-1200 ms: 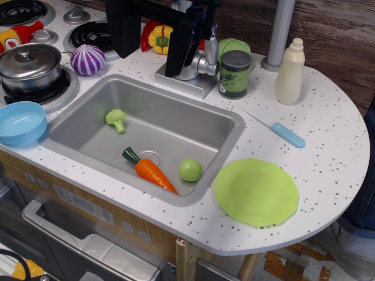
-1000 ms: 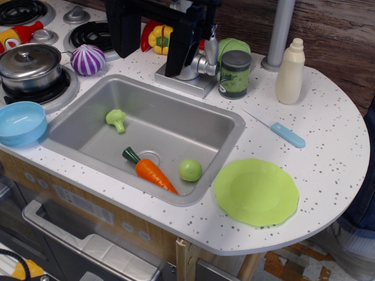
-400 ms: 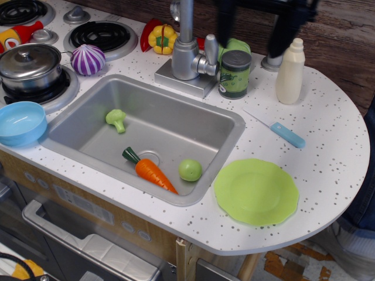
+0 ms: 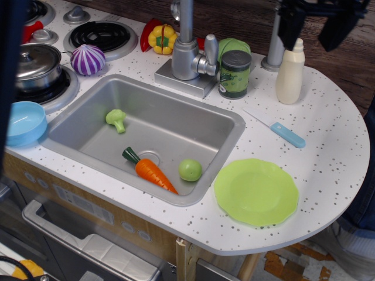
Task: Put detergent in sink
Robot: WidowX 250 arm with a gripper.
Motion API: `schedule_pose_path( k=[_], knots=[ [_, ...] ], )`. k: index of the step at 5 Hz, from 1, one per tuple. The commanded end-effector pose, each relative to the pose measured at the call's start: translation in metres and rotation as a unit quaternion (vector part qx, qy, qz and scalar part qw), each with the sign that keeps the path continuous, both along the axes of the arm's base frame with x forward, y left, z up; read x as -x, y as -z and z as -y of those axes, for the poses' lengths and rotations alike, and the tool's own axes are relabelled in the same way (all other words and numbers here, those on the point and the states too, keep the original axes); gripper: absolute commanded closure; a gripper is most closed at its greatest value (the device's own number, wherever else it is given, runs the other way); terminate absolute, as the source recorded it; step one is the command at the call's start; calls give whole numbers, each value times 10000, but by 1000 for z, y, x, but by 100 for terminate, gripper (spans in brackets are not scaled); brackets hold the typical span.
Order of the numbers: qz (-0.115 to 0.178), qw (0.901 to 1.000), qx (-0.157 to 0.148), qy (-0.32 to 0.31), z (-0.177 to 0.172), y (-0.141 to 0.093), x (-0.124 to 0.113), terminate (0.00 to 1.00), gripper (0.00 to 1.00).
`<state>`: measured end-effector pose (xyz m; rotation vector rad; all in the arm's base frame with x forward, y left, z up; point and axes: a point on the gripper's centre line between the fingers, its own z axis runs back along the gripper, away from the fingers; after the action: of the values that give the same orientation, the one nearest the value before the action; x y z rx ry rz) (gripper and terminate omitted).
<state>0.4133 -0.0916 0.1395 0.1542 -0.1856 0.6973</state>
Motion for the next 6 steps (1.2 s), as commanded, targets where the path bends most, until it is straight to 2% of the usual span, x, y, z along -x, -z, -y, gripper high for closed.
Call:
schedule_pose_path(
  k=[1,2,3,4,5,6],
  knots=[
    [840,9962,-182,125,-6,-10,-34,0,0],
    [992,9946,-198,226,-11,-3,-48,0,0],
    [1074,9928,-280,446,-23,13,-59,0,0],
    [1185,9906,-139,666,-34,27,-64,0,0],
    [1330,9875,-245,815,-43,40,-65,0,0],
    [1572,9818,24,1064,-48,53,-66,0,0]
  ],
)
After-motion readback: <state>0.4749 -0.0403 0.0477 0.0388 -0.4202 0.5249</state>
